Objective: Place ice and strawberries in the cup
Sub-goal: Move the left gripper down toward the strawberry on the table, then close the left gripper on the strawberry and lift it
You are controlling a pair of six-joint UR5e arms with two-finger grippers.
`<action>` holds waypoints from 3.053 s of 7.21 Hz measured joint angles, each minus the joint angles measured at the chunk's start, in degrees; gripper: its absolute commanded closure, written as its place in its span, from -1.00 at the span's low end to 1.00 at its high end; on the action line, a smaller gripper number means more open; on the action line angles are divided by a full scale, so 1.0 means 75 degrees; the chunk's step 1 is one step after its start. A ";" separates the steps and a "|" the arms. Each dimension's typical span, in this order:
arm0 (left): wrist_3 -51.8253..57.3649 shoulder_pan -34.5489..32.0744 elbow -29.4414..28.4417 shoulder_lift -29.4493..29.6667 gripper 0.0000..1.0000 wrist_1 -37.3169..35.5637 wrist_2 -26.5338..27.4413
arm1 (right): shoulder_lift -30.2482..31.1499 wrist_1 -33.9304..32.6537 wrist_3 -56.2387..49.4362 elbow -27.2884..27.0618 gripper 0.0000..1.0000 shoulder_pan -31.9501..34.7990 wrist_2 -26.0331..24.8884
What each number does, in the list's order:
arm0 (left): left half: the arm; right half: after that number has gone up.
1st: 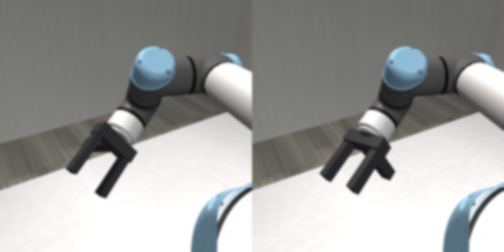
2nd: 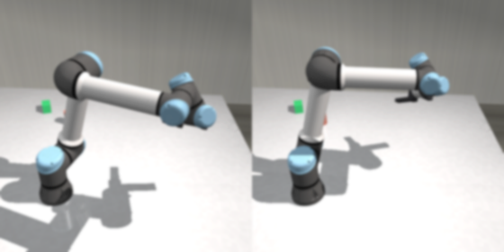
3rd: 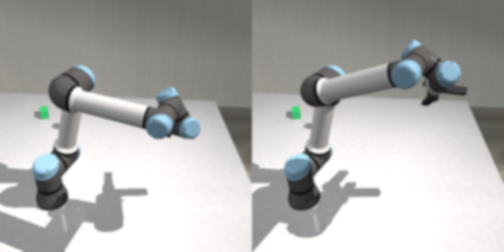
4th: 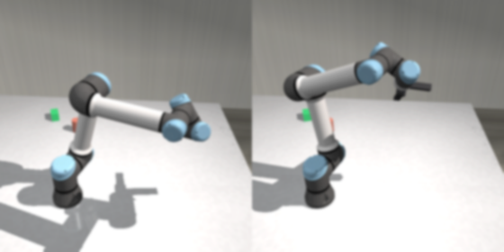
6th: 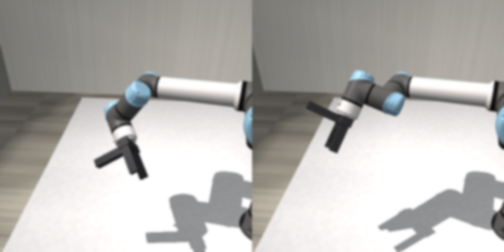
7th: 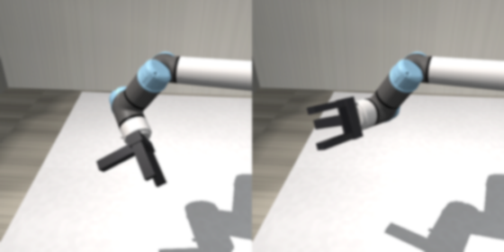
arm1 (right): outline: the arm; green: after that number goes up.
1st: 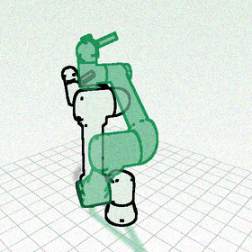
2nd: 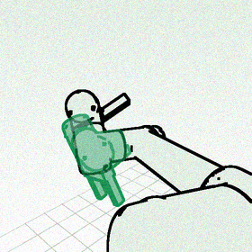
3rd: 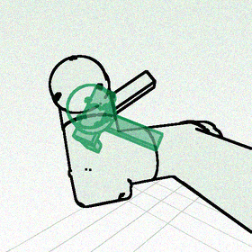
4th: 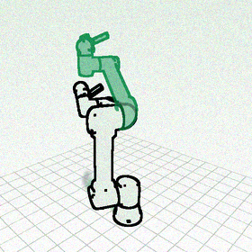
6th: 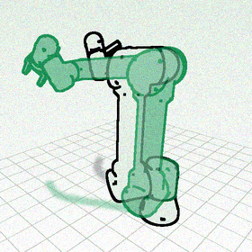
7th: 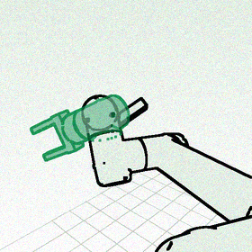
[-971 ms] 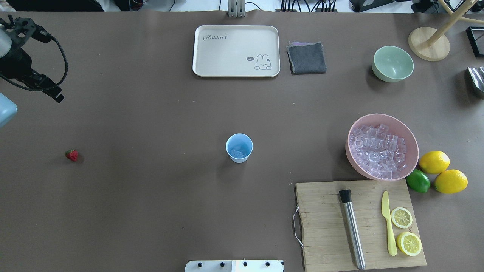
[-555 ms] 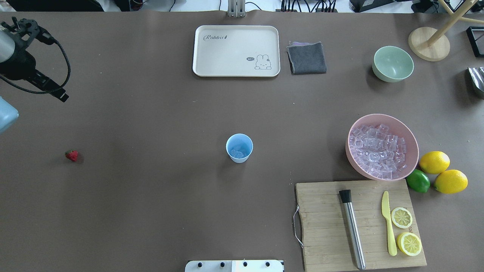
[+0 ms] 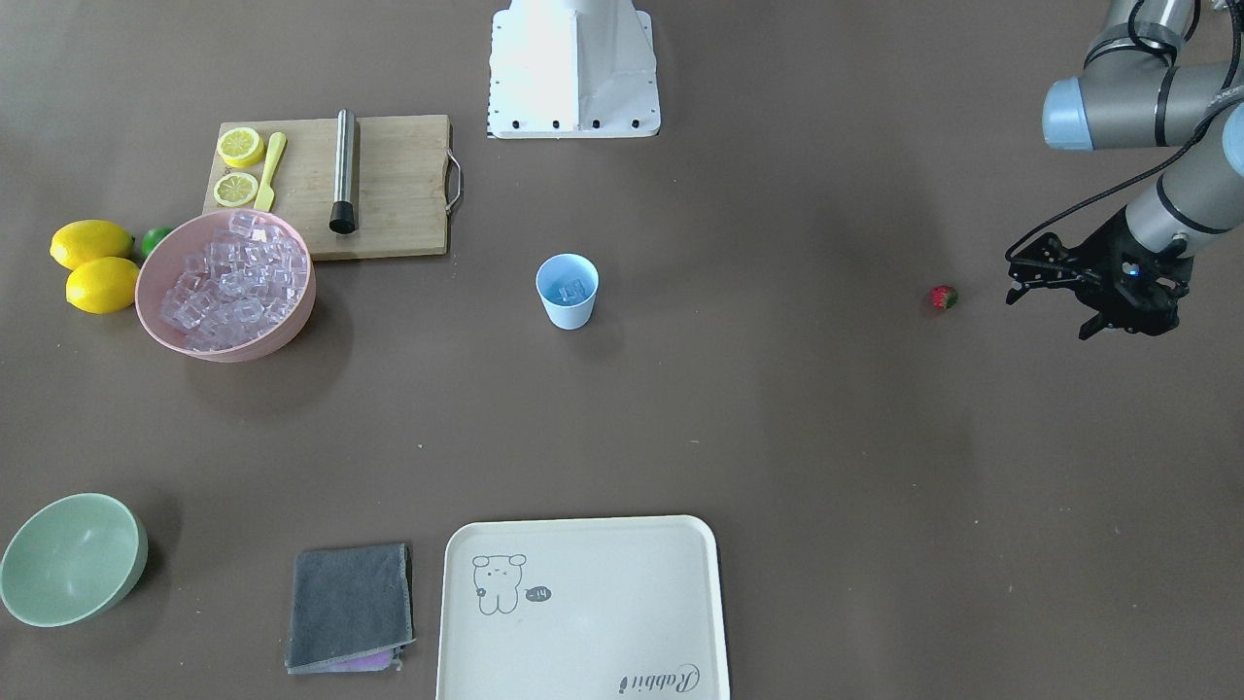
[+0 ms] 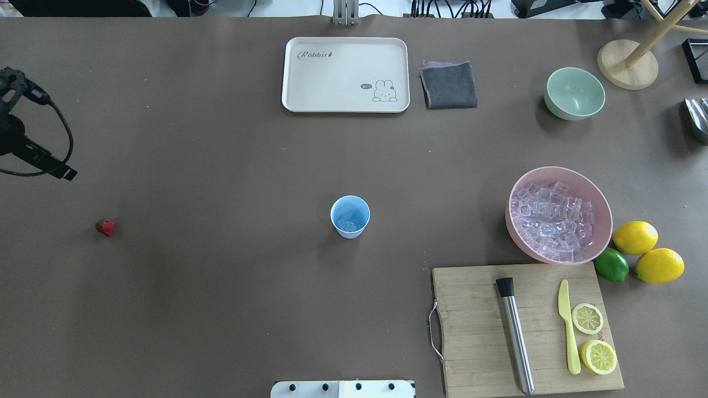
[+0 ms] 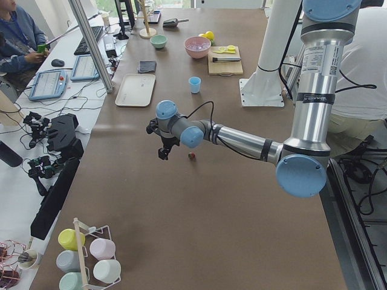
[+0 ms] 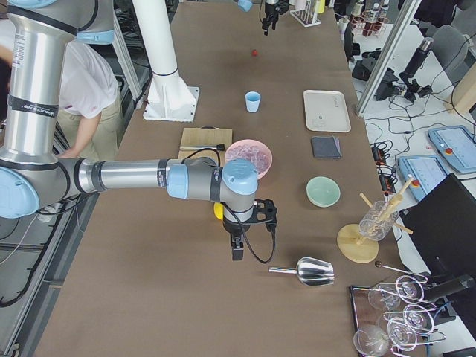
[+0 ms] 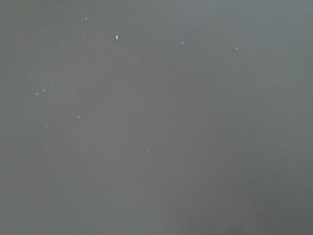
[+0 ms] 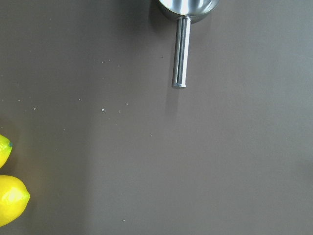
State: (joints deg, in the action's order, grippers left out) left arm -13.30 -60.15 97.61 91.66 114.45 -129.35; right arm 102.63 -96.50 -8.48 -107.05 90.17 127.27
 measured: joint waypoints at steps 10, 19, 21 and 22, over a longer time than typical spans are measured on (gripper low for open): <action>-0.2571 0.1700 -0.0232 -0.0397 -0.78 0.2000 0.1109 | -0.0007 -0.0008 0.0006 0.0058 -1.00 0.0000 0.0025; -0.2584 0.2045 -0.0166 -0.0417 1.00 0.2046 0.1469 | -0.0027 -0.0010 0.0006 0.0092 -1.00 -0.0003 0.0046; -0.2653 0.2030 0.0132 -0.0356 1.00 0.2017 0.1260 | -0.0038 -0.0012 0.0013 0.0087 -1.00 -0.0002 0.0047; -0.2845 0.2010 0.0225 -0.0136 1.00 0.1992 0.0956 | -0.0040 -0.0012 0.0016 0.0088 -1.00 0.0000 0.0047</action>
State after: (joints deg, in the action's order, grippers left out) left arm -34.64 -45.07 99.30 90.64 129.39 -122.18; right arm 102.32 -96.59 -8.36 -106.39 90.17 127.62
